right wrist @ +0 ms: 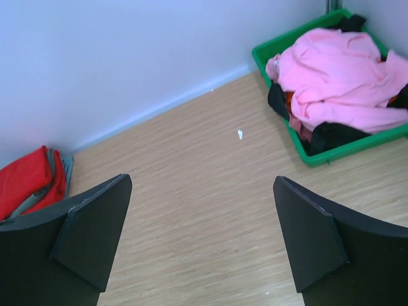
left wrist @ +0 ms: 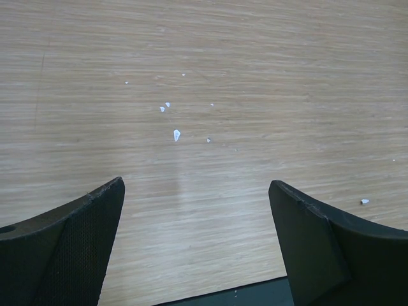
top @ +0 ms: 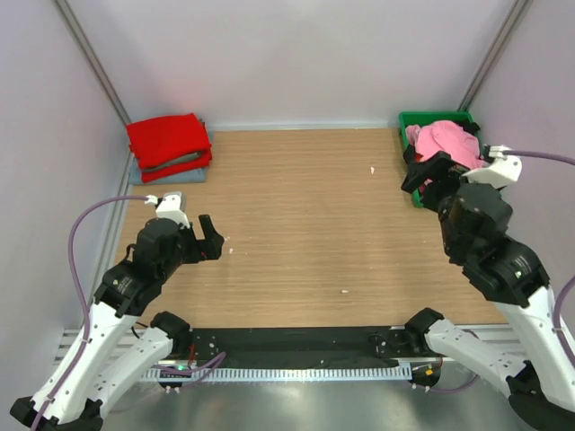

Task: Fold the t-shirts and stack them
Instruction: Grab the tshirt from the pile, then move the tshirt to the center of the board, then flatten the tshirt out

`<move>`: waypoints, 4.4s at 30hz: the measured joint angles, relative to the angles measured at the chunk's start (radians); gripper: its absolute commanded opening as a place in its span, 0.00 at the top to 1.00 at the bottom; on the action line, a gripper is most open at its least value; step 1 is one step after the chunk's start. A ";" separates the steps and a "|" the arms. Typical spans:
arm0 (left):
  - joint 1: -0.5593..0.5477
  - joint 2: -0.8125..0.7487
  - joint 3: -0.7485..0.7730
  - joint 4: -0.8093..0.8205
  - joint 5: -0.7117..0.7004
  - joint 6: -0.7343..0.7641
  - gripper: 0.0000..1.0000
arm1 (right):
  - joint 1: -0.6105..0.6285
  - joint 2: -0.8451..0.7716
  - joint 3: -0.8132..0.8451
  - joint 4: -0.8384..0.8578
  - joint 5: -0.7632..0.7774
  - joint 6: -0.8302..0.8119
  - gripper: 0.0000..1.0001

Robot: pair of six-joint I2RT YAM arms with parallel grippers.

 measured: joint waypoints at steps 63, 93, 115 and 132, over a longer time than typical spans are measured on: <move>0.000 0.052 0.000 -0.005 -0.005 0.000 0.01 | -0.669 1.567 0.973 -0.138 -0.315 -0.221 0.98; 0.033 -0.006 0.000 -0.006 -0.014 0.001 0.01 | -0.013 0.885 0.677 -0.206 -0.331 -0.200 0.74; -0.139 0.393 -0.019 0.195 0.053 -0.169 0.06 | 0.001 0.400 -0.192 -0.160 -0.380 0.016 0.00; -0.232 1.073 0.204 0.581 0.074 -0.267 0.12 | 0.001 0.222 -0.370 -0.101 -0.429 0.015 0.00</move>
